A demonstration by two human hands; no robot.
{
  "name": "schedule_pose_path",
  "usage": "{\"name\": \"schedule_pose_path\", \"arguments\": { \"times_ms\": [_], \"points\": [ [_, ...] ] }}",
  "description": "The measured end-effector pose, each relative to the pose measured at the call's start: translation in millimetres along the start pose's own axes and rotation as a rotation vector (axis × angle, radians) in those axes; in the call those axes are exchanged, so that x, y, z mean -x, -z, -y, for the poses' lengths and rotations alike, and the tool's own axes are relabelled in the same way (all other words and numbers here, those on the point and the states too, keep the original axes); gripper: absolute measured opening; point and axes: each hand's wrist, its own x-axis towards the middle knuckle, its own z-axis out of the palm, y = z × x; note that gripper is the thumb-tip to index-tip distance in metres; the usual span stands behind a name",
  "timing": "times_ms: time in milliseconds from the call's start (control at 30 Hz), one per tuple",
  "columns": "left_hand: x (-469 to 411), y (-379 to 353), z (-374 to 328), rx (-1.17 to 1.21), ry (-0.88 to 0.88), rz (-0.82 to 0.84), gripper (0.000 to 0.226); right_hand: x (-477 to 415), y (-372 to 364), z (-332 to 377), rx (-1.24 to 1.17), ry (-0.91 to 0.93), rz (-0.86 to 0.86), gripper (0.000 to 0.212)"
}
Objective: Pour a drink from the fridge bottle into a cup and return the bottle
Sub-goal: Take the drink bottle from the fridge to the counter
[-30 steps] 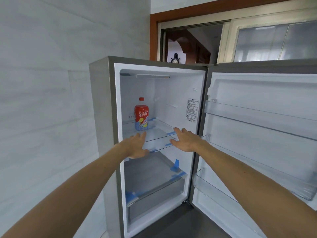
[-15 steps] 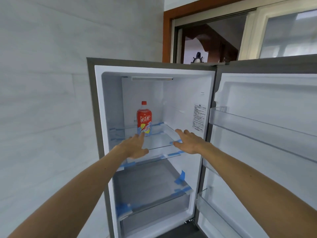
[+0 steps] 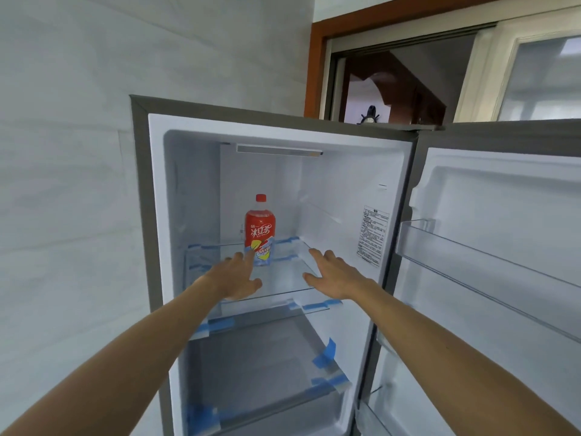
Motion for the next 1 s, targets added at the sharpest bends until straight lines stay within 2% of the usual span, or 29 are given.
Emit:
{"name": "schedule_pose_path", "arguments": {
  "times_ms": [200, 567, 667, 833, 1000],
  "points": [
    [-42.8, -3.4, 16.8, 0.056, 0.012, -0.043, 0.072, -44.4, 6.2, 0.3, 0.004, -0.001, -0.028, 0.069],
    [-96.0, -32.5, 39.4, 0.071, 0.084, -0.001, 0.069, -122.1, -7.3, 7.4, -0.035, 0.011, -0.019, 0.072],
    [-120.4, -41.7, 50.9, 0.202, 0.149, -0.017, 0.070, -170.5, -14.6, 9.5, -0.075, 0.072, 0.025, 0.075],
    [-142.1, -30.9, 53.0, 0.231, 0.179, -0.092, 0.074, -202.4, -3.3, 13.3, -0.200, 0.092, -0.073, 0.081],
    [-151.6, -31.4, 51.4, 0.267, 0.232, -0.099, 0.068, -228.1, -5.9, 19.3, -0.328, 0.172, -0.079, 0.086]
  ]
}}
